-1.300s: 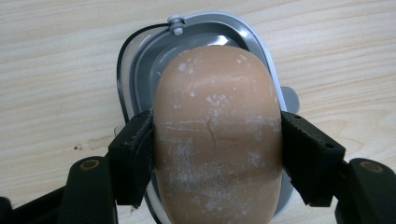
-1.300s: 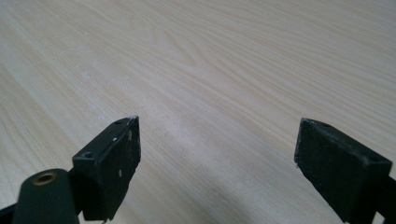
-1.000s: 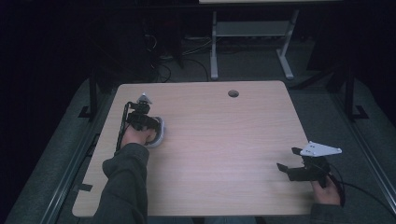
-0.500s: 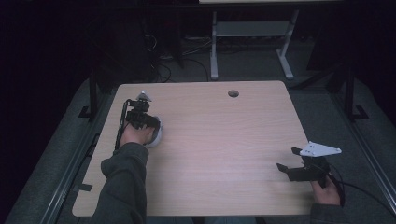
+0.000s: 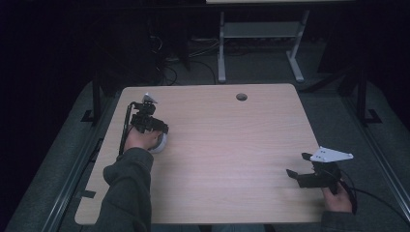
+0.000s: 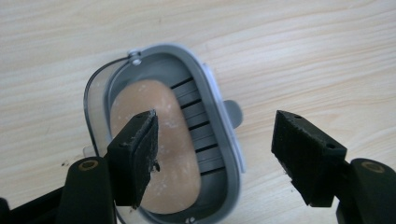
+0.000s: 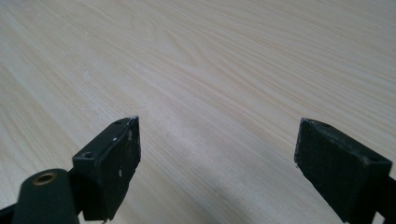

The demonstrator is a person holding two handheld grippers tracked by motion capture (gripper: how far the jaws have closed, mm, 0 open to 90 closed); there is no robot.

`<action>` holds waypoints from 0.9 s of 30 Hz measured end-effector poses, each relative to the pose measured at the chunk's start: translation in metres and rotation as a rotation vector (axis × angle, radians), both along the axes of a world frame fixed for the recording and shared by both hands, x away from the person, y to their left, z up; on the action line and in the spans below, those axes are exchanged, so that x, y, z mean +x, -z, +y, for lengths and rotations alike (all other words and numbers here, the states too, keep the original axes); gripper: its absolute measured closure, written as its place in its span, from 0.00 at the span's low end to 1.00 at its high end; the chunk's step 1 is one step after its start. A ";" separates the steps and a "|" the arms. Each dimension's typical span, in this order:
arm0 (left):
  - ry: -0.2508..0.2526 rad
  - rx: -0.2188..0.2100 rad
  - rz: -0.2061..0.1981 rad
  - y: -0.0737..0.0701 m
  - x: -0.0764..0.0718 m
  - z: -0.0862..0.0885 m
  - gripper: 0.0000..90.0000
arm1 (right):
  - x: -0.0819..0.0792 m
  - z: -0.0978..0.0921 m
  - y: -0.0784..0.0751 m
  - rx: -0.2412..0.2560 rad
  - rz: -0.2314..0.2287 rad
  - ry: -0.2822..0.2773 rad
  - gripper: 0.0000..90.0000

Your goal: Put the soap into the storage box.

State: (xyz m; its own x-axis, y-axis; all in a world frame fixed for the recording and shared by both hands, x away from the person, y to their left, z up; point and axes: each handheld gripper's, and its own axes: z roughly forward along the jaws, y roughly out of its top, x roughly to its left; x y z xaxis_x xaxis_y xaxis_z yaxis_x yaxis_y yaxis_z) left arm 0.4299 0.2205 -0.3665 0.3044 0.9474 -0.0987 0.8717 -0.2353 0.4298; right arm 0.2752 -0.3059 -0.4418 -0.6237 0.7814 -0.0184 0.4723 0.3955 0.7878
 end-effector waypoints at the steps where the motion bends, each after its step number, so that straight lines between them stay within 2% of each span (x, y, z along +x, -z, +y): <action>1: 0.001 -0.012 -0.003 -0.001 0.000 0.000 0.34 | 0.000 0.000 0.000 0.000 0.001 0.001 0.16; 7: 0.017 -0.062 -0.010 -0.004 -0.003 0.002 0.34 | 0.000 0.000 0.000 0.002 0.003 0.002 0.16; 15: 0.032 -0.083 -0.018 -0.007 -0.005 0.000 0.33 | 0.000 0.000 0.000 0.001 0.001 0.001 0.16; 22: 0.065 -0.149 -0.027 -0.010 -0.008 -0.002 0.33 | 0.000 0.000 0.000 0.000 0.001 0.003 0.16; 27: 0.080 -0.219 -0.028 -0.011 -0.010 0.001 0.32 | 0.000 0.000 0.000 0.000 0.001 0.003 0.16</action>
